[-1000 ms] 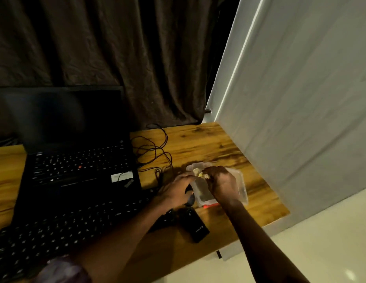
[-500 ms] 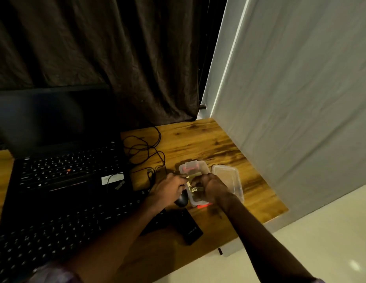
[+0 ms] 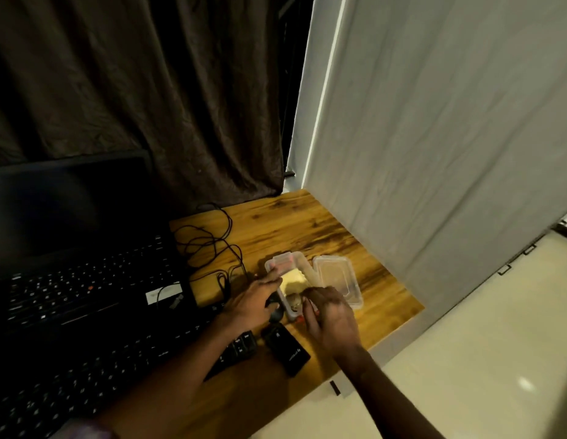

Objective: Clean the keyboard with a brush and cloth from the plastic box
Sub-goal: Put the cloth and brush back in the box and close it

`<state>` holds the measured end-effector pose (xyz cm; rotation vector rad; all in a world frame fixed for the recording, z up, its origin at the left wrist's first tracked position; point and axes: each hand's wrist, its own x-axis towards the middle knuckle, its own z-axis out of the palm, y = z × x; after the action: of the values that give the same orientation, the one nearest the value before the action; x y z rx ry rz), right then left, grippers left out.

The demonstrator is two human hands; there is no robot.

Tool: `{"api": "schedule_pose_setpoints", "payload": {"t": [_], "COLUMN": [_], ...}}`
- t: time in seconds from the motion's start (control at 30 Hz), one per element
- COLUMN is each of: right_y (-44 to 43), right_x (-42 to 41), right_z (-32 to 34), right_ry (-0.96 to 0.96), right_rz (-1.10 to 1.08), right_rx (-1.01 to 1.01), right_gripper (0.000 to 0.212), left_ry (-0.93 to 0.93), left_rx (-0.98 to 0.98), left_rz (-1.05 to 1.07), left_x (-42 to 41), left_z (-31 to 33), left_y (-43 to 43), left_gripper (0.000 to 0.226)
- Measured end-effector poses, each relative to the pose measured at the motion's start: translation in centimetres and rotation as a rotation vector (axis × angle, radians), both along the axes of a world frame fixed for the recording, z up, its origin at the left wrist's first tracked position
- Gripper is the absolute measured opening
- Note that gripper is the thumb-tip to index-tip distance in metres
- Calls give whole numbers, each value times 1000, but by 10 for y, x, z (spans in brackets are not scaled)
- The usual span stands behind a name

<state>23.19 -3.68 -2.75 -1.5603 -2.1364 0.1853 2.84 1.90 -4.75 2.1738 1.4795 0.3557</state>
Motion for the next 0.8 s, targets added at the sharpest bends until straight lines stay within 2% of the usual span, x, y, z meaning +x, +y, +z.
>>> {"api": "schedule_pose_setpoints", "payload": {"t": [0.07, 0.17, 0.2, 0.3, 0.37, 0.47, 0.57, 0.7, 0.8], "right_y": [-23, -46, -52, -61, -62, -62, -66, -69, -52], "right_x": [1, -2, -7, -24, -32, -36, -37, -35, -31], "right_z": [-13, -31, -35, -43, -46, -49, -47, -35, -21], "right_ry": [5, -35, -79, -171, -187, -86, 65, 257, 299], "right_rz": [-77, -92, -77, -83, -102, -98, -94, -151, -195], "right_rx": [19, -45, -39, -193, -272, -234, -205, -105, 42], "right_gripper": [23, 35, 41, 72, 77, 65, 59, 62, 67], "left_ry": [-70, -133, -132, -37, 6, -26, -52, 73, 74], "left_rx": [45, 110, 122, 169, 169, 58, 31, 153, 211], "left_rz": [6, 10, -12, -121, -176, -166, -176, -206, -173], "left_x": [-6, -16, -18, -20, -19, -22, -24, -28, -28], "left_z": [-3, -9, -9, -12, -14, -16, -15, -11, -17], "left_y": [-2, -2, -3, -8, -12, -11, -7, -6, -5], "left_gripper": [66, 57, 55, 55, 59, 67, 72, 84, 89]}}
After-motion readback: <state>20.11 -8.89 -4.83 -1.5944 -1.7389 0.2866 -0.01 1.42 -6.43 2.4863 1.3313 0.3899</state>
